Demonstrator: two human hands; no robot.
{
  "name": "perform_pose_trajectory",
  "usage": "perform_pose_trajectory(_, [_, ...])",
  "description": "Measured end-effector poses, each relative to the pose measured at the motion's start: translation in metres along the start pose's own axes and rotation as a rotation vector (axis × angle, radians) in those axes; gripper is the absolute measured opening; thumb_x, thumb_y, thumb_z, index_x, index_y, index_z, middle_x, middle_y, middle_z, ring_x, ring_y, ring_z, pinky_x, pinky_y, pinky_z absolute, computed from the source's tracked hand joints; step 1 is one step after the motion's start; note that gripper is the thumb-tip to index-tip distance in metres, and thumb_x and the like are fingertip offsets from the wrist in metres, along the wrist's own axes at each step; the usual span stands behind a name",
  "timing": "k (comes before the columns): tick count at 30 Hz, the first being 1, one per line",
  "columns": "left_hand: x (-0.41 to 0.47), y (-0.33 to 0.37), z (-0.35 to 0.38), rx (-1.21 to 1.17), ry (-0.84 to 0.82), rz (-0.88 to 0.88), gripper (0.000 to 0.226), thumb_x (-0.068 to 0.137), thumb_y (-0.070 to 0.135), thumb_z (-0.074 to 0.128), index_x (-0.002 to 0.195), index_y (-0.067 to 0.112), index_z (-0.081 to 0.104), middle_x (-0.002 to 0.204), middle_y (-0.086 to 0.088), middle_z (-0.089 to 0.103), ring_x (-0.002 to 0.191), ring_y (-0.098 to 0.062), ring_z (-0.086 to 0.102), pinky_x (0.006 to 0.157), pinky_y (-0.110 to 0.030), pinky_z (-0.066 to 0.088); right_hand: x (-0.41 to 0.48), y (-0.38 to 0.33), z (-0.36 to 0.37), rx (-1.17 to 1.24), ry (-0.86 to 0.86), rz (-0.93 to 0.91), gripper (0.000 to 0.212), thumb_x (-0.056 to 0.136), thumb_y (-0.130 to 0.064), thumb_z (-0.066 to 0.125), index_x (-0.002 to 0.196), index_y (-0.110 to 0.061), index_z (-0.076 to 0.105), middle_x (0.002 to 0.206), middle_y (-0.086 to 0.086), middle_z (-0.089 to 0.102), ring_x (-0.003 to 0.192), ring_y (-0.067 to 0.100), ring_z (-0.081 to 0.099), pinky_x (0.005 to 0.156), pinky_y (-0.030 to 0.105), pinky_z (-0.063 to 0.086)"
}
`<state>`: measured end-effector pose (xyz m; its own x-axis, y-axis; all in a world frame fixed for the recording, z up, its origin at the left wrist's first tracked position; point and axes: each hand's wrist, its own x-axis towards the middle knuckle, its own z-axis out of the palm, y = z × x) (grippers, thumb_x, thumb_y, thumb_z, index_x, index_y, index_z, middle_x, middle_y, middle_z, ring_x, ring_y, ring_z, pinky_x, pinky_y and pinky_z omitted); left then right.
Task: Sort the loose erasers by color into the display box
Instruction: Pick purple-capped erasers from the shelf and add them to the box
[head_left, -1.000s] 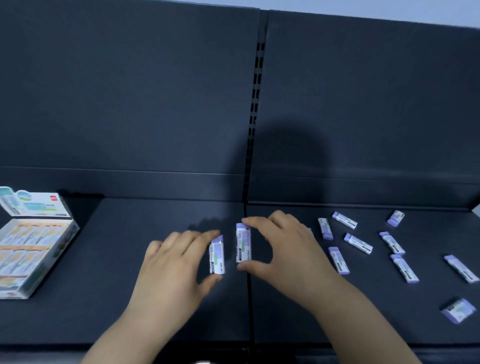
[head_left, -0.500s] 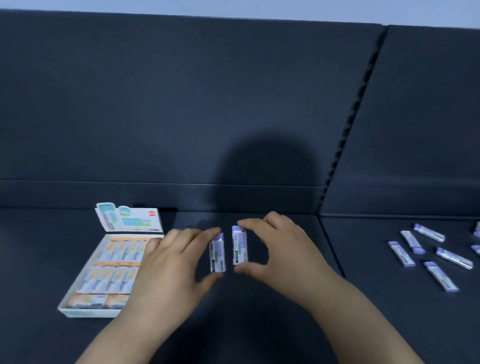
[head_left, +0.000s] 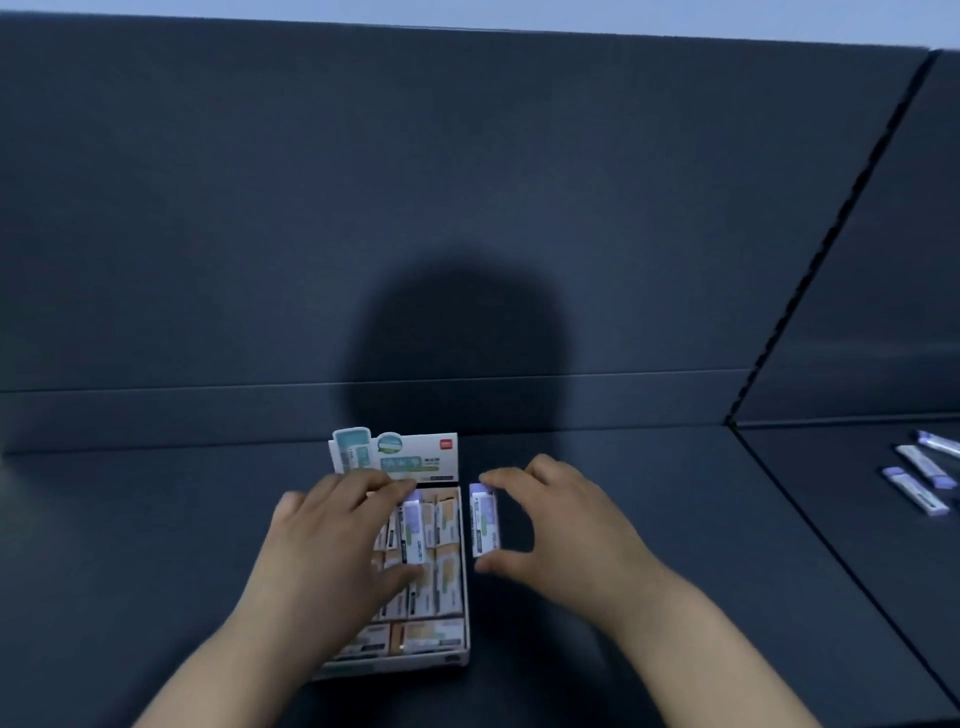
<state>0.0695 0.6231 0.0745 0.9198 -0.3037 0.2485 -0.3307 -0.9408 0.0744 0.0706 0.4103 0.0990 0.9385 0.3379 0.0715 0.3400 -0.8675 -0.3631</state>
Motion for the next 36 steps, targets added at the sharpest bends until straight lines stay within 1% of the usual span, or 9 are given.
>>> perform_pose_trajectory(5, [0.003, -0.023, 0.001, 0.047, -0.105, -0.032, 0.077, 0.042, 0.065, 0.08, 0.11, 0.03, 0.067, 0.102, 0.014, 0.064, 0.086, -0.013, 0.063, 0.066, -0.031, 0.042, 0.017, -0.012, 0.013, -0.006, -0.068, 0.04, 0.067, 0.076, -0.055, 0.066, 0.134, -0.04, 0.038, 0.117, -0.01, 0.045, 0.114, 0.011, 0.042, 0.093, 0.025, 0.036])
perform_pose_trajectory(9, [0.003, -0.032, -0.002, 0.001, -0.148, -0.034, 0.072, 0.072, 0.062, 0.061, 0.137, 0.04, 0.04, 0.134, 0.02, 0.043, 0.122, -0.009, 0.041, 0.083, -0.03, 0.024, 0.032, -0.024, 0.025, -0.004, -0.171, 0.045, 0.067, 0.074, -0.05, 0.07, 0.133, -0.039, 0.042, 0.116, -0.006, 0.046, 0.113, 0.015, 0.043, 0.094, 0.03, 0.039])
perform_pose_trajectory(13, [0.004, -0.044, -0.003, 0.023, -0.18, -0.047, 0.069, 0.079, 0.059, 0.053, 0.14, 0.044, 0.026, 0.138, 0.024, 0.031, 0.126, -0.005, 0.03, 0.085, -0.027, 0.02, 0.05, -0.035, 0.043, 0.007, -0.214, 0.025, 0.069, 0.073, -0.047, 0.07, 0.134, -0.038, 0.041, 0.127, -0.005, 0.046, 0.121, 0.018, 0.039, 0.099, 0.035, 0.037])
perform_pose_trajectory(15, [0.004, -0.047, -0.003, 0.016, -0.154, -0.037, 0.07, 0.076, 0.056, 0.06, 0.138, 0.043, 0.03, 0.135, 0.022, 0.035, 0.123, -0.007, 0.037, 0.085, -0.029, 0.024, 0.059, -0.041, 0.05, 0.028, -0.184, 0.014, 0.07, 0.073, -0.048, 0.07, 0.135, -0.036, 0.039, 0.13, -0.005, 0.045, 0.123, 0.018, 0.039, 0.1, 0.035, 0.037])
perform_pose_trajectory(17, [0.005, -0.052, -0.001, -0.003, -0.112, -0.017, 0.076, 0.055, 0.049, 0.08, 0.125, 0.038, 0.052, 0.119, 0.014, 0.052, 0.104, -0.013, 0.057, 0.074, -0.031, 0.034, 0.065, -0.046, 0.054, 0.058, -0.122, 0.006, 0.075, 0.074, -0.051, 0.069, 0.138, -0.037, 0.034, 0.133, -0.007, 0.043, 0.125, 0.016, 0.038, 0.102, 0.034, 0.036])
perform_pose_trajectory(19, [0.005, -0.059, 0.007, -0.019, -0.041, -0.023, 0.079, 0.038, 0.043, 0.088, 0.112, 0.032, 0.062, 0.104, 0.01, 0.059, 0.085, -0.014, 0.064, 0.064, -0.029, 0.037, 0.067, -0.048, 0.055, 0.081, -0.073, 0.008, 0.079, 0.074, -0.055, 0.069, 0.14, -0.037, 0.031, 0.137, -0.01, 0.04, 0.127, 0.013, 0.036, 0.104, 0.032, 0.035])
perform_pose_trajectory(25, [0.001, -0.063, 0.007, 0.027, 0.07, -0.012, 0.074, 0.044, 0.042, 0.088, 0.112, 0.029, 0.064, 0.099, 0.011, 0.062, 0.081, -0.013, 0.063, 0.063, -0.029, 0.037, 0.045, -0.038, 0.047, 0.117, -0.014, 0.066, 0.066, 0.081, -0.054, 0.062, 0.138, -0.041, 0.032, 0.134, -0.018, 0.04, 0.125, 0.007, 0.038, 0.104, 0.027, 0.034])
perform_pose_trajectory(32, [0.0, -0.025, 0.014, -0.011, 0.097, 0.101, 0.068, 0.051, 0.051, 0.083, 0.112, 0.033, 0.06, 0.097, 0.014, 0.061, 0.083, -0.011, 0.062, 0.064, -0.028, 0.042, 0.002, -0.014, 0.036, 0.134, 0.054, 0.165, 0.056, 0.078, -0.056, 0.063, 0.128, -0.045, 0.042, 0.088, -0.019, 0.042, 0.093, 0.002, 0.044, 0.076, 0.019, 0.036])
perform_pose_trajectory(36, [0.004, 0.008, 0.02, -0.002, 0.146, 0.175, 0.061, 0.054, 0.052, 0.076, 0.11, 0.032, 0.061, 0.094, 0.014, 0.061, 0.082, -0.011, 0.062, 0.065, -0.031, 0.048, -0.021, 0.007, 0.028, 0.117, 0.061, 0.204, 0.062, 0.077, -0.058, 0.062, 0.133, -0.042, 0.041, 0.089, -0.016, 0.042, 0.096, 0.005, 0.046, 0.084, 0.019, 0.038])
